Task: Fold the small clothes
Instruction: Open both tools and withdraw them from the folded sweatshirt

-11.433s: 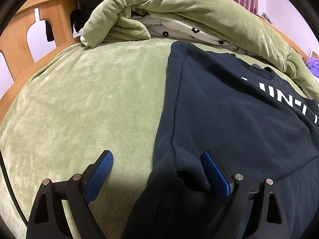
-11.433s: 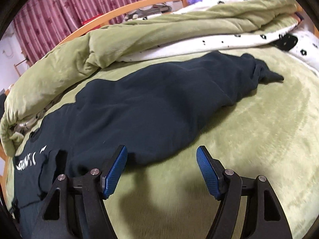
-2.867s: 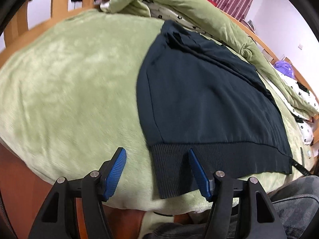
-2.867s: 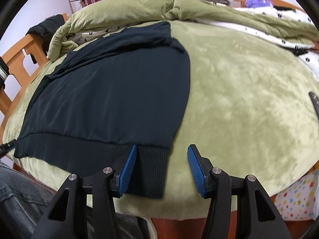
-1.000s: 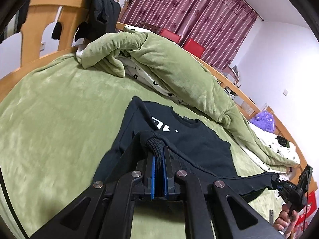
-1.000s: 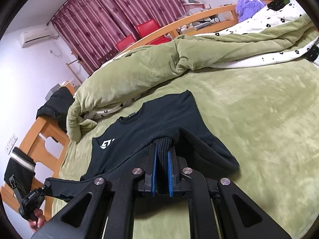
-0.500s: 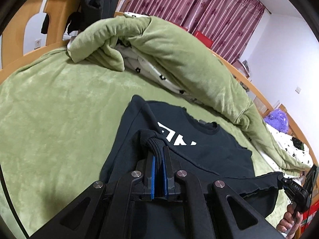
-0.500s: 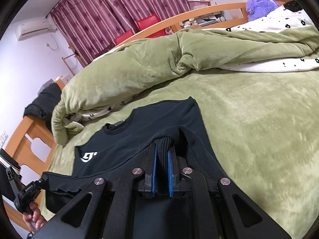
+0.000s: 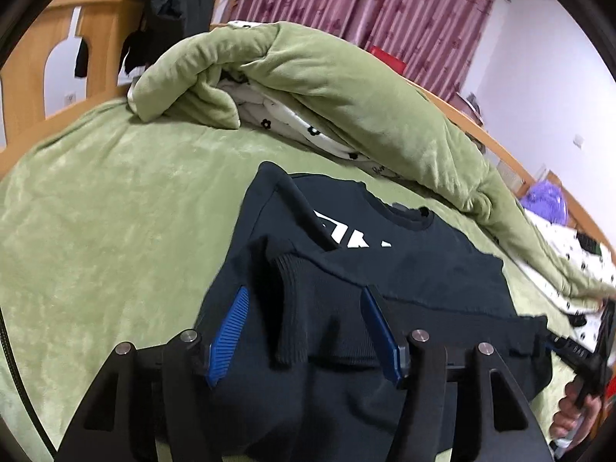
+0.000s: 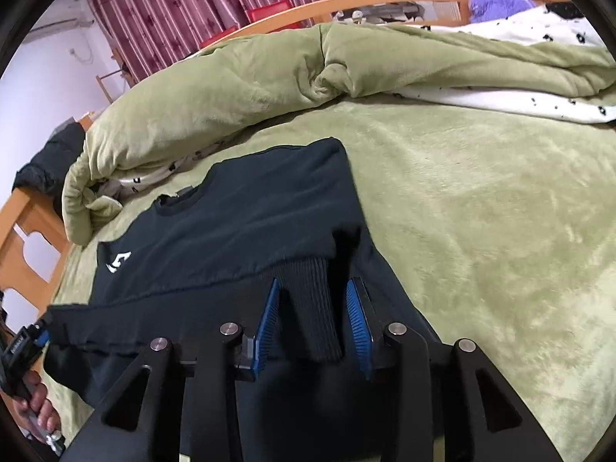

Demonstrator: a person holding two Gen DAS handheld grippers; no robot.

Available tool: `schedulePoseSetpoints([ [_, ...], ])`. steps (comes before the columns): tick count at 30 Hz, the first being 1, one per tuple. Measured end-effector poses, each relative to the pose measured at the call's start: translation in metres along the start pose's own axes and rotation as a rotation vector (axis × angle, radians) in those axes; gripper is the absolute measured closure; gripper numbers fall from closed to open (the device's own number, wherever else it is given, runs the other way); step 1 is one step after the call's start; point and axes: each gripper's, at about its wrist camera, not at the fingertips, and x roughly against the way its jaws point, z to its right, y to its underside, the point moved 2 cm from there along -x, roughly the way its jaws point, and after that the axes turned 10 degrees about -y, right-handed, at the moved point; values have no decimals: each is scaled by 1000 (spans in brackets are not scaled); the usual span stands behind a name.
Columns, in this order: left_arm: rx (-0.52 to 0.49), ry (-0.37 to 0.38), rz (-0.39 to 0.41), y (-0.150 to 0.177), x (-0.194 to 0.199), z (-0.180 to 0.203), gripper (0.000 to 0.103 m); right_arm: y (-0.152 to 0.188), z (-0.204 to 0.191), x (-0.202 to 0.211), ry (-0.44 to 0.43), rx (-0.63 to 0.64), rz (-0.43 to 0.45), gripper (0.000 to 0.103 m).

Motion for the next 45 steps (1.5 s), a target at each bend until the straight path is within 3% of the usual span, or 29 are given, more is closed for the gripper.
schedulePoseSetpoints([
  [7, -13, -32, -21, 13, 11, 7, 44, 11, -23, 21, 46, 81, 20, 59],
  [13, -85, -95, 23, 24, 34, 13, 44, 37, -46, 36, 81, 181, -5, 58],
  [17, -101, -107, 34, 31, 51, 14, 44, 53, -54, 52, 77, 202, -3, 52],
  [28, -145, -109, 44, 57, 100, 20, 44, 87, -81, 86, 86, 298, -18, 50],
  [32, -166, -126, 46, 68, 112, 24, 44, 96, -87, 96, 87, 303, -19, 39],
  [35, -172, -125, 26, 79, 117, 24, 44, 100, -91, 101, 87, 312, -18, 38],
  [39, -184, -134, -1, 91, 119, 26, 44, 103, -97, 108, 112, 330, -9, 29],
  [45, -210, -159, 12, 98, 128, 31, 44, 104, -102, 120, 128, 324, 24, 22],
])
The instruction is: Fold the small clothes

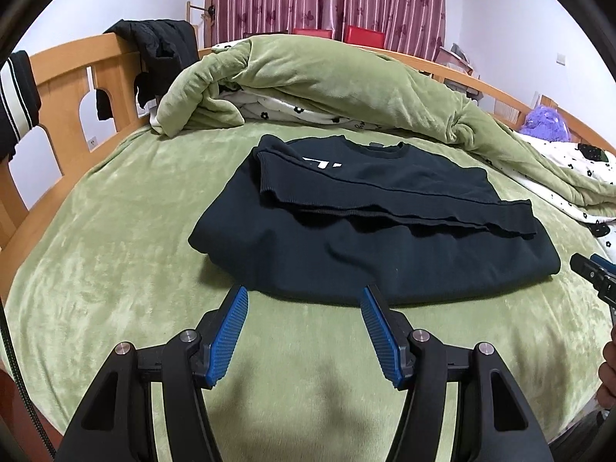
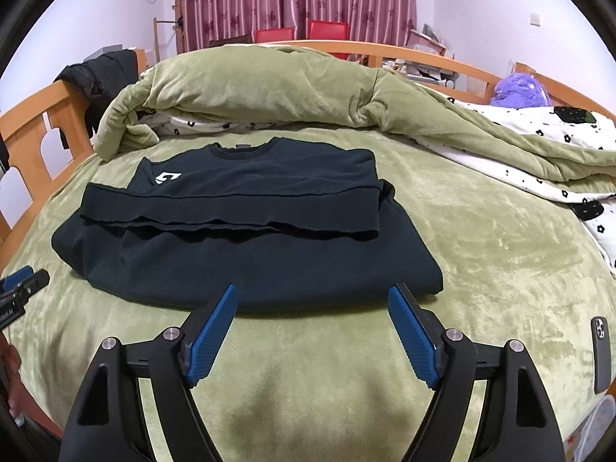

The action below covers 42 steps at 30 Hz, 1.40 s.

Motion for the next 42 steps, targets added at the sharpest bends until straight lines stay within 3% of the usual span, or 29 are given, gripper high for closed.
schedulePoseSetpoints([
  [9, 57, 15, -15, 12, -10, -6, 42, 9, 5, -4, 2, -10, 5, 20],
  [14, 38, 30, -77, 14, -30, -7, 42, 13, 17, -15, -13, -35, 2, 20],
  [20, 120, 61, -115, 13, -57, -18, 42, 20, 32, -38, 23, -66, -27, 20],
  [22, 148, 82, -133, 12, -67, -21, 42, 22, 36, -46, 49, -67, -34, 26],
  [23, 170, 100, -143, 13, -73, -23, 42, 23, 38, -51, 59, -68, -44, 36],
  [24, 195, 122, -153, 13, -79, -25, 42, 24, 40, -57, 49, -69, -62, 42],
  [29, 302, 188, -240, 15, -113, -29, 42, 29, 50, -81, -1, -96, -122, 46],
  [37, 258, 145, -243, 11, -143, -6, 42, 35, 66, -109, -68, -184, -195, 46],
  [42, 267, 147, -239, 2, -155, -2, 43, 32, 74, -115, -103, -233, -196, 45],
])
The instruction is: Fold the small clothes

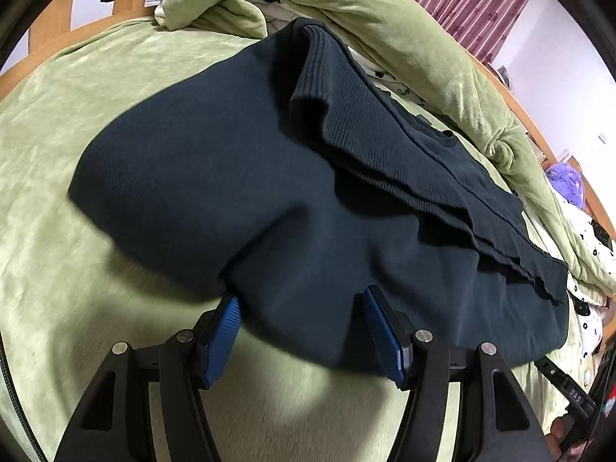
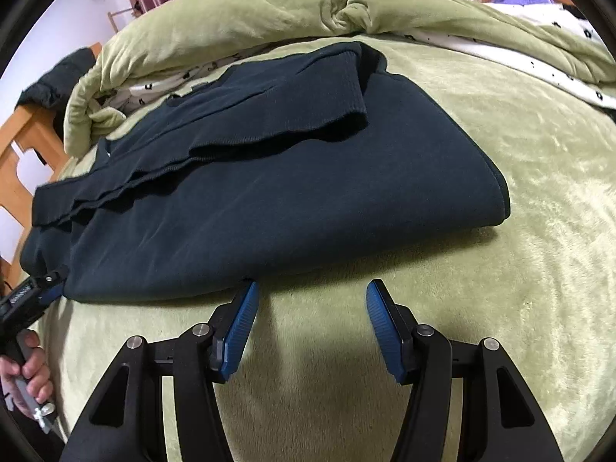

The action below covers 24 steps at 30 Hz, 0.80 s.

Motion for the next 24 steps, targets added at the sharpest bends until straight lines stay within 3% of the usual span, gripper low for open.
schedulePoseSetpoints([
  [8, -52, -61, 45, -3, -3, 9, 45, -13, 13, 1, -62, -73, 47, 44],
  [16, -31, -53, 47, -3, 4, 5, 49, -18, 5, 17, -170, -76, 91, 41],
  [24, -36, -55, 48, -1, 4, 5, 48, -25, 26, 14, -108, -186, 117, 33],
])
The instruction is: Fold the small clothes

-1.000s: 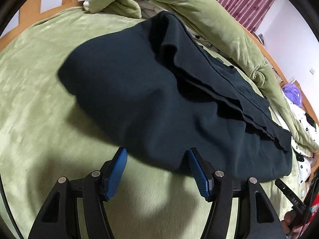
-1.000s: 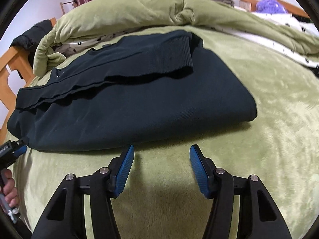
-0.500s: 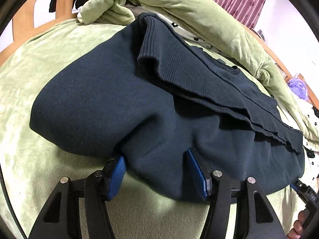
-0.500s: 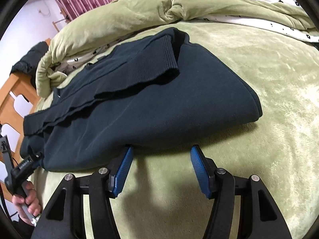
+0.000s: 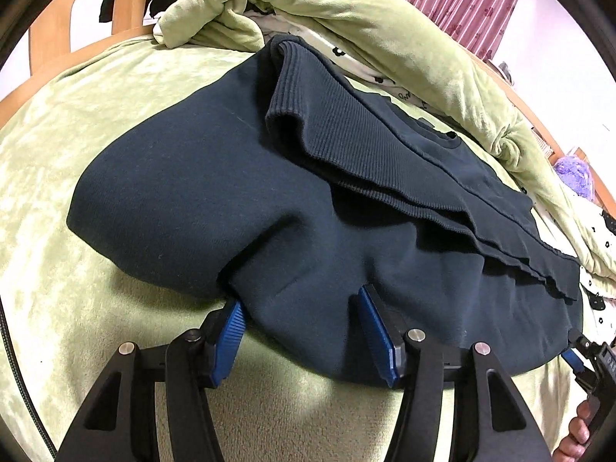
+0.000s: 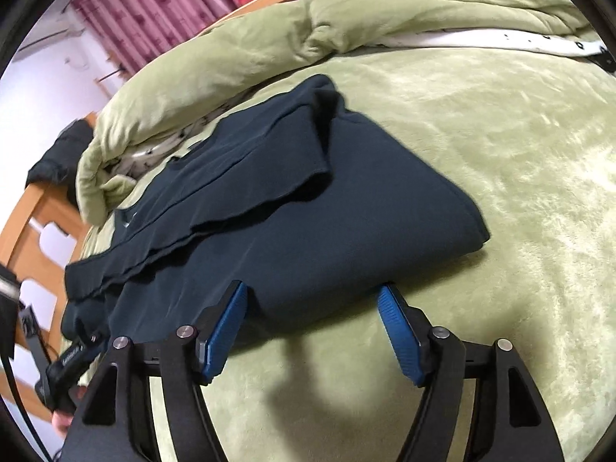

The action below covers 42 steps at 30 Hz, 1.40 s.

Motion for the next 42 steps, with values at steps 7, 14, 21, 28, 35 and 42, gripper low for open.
schedulePoseSetpoints([
  [7, -9, -17, -4, -1, -3, 3, 51, -14, 4, -22, 99, -14, -46, 33],
  [14, -71, -50, 22, -1, 1, 10, 87, -13, -1, -33, 144, 84, -48, 90],
  [21, -66, -32, 66, -1, 17, 7, 92, -8, -6, -20, 123, 110, 8, 94],
  [28, -82, -21, 74, 13, 41, -3, 92, 9, -14, 6, 115, 126, 25, 94],
  [35, -137, -45, 86, 44, 75, -10, 92, 33, -24, 48, 124, 159, 36, 94],
  [42, -181, -65, 94, 73, 102, -22, 92, 73, -30, 84, 143, 202, 21, 94],
])
